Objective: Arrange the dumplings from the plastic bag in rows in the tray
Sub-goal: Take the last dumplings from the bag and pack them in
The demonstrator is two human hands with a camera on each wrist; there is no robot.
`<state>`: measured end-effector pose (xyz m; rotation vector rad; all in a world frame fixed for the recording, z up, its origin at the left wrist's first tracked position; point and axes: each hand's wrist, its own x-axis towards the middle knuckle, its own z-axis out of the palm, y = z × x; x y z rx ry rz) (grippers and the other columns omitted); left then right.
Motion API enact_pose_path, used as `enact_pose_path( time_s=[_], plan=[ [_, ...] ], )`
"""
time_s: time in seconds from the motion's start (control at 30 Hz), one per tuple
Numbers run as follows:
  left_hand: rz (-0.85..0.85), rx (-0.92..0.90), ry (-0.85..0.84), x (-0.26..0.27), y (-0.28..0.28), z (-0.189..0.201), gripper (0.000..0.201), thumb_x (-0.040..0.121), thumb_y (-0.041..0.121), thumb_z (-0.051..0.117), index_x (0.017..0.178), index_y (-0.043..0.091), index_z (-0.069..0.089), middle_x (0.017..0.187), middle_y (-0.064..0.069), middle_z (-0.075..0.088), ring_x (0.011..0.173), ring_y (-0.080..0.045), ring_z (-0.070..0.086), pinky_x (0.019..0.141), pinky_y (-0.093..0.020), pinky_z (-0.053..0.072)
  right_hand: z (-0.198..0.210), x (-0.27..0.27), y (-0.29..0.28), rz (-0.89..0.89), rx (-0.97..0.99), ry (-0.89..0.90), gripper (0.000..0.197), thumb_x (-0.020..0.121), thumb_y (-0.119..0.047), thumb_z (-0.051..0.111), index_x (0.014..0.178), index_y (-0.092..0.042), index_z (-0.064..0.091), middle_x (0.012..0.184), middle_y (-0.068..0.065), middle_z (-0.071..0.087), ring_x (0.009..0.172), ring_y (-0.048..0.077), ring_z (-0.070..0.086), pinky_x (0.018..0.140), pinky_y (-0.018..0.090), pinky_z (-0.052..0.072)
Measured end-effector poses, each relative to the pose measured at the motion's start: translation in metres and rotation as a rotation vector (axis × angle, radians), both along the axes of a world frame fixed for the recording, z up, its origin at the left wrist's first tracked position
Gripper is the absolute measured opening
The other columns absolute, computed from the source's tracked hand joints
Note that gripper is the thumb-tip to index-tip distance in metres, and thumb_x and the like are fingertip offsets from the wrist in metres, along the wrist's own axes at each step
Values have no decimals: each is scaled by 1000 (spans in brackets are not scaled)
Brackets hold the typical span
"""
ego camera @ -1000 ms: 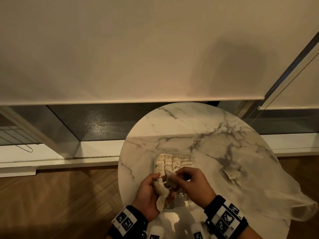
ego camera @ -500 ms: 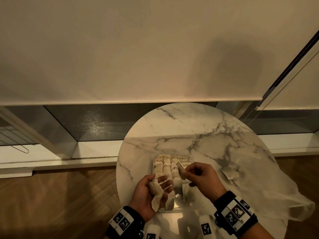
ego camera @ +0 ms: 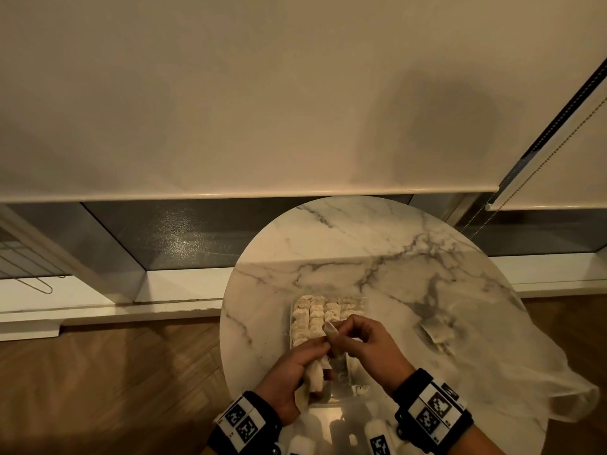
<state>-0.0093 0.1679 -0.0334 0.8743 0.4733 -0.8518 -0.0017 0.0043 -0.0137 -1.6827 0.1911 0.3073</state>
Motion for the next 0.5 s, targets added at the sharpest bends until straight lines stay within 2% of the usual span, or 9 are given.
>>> enact_pose_path(
  time_s=[0.07,0.13,0.23,0.3,0.37,0.43,0.5],
  plan=[
    [0,14,-47,0,0,0,30,95,23,59,122,19,70,117,-12,70,69,-17,62,47,-22,44,2,-2,0,9,9,-31,19,84,-23,77,73,-9,71,86,5,75,92,13,70,80,21,52],
    [7,16,-73,0,0,2,27,98,19,56,121,13,69,113,-13,71,68,-18,62,46,-23,46,2,-3,0,3,22,-54,16,83,-22,78,75,-9,72,82,5,74,86,20,69,79,22,53],
    [3,34,-102,0,-1,2,25,95,17,58,117,6,64,93,-11,70,64,-19,63,45,-24,47,1,-4,-1,-17,49,-61,15,80,-22,80,71,-14,71,82,4,73,84,18,69,73,23,50],
    [3,43,-107,0,-1,3,22,94,16,59,113,6,64,85,-10,68,62,-19,62,44,-24,47,2,-4,-1,-14,79,-58,16,81,-22,79,72,-13,69,79,3,72,78,15,67,70,24,50],
    [-1,55,-108,0,-1,2,24,94,17,62,114,5,64,88,-12,68,62,-18,60,44,-24,48,5,-4,-3,-18,152,-17,18,85,-23,76,75,-10,68,76,6,70,74,16,65,66,27,50],
    [-2,52,-115,1,0,1,32,90,19,67,118,3,65,96,-15,66,63,-18,59,47,-26,49,6,-3,-5,-33,260,57,19,88,-27,66,82,-9,67,81,11,67,78,21,63,63,31,49],
    [6,35,-121,2,0,0,36,89,18,68,122,2,64,99,-16,66,63,-17,59,50,-27,50,4,-1,-7,-51,344,121,16,94,-22,60,92,-7,65,88,16,65,83,26,62,63,33,48]
  ],
)
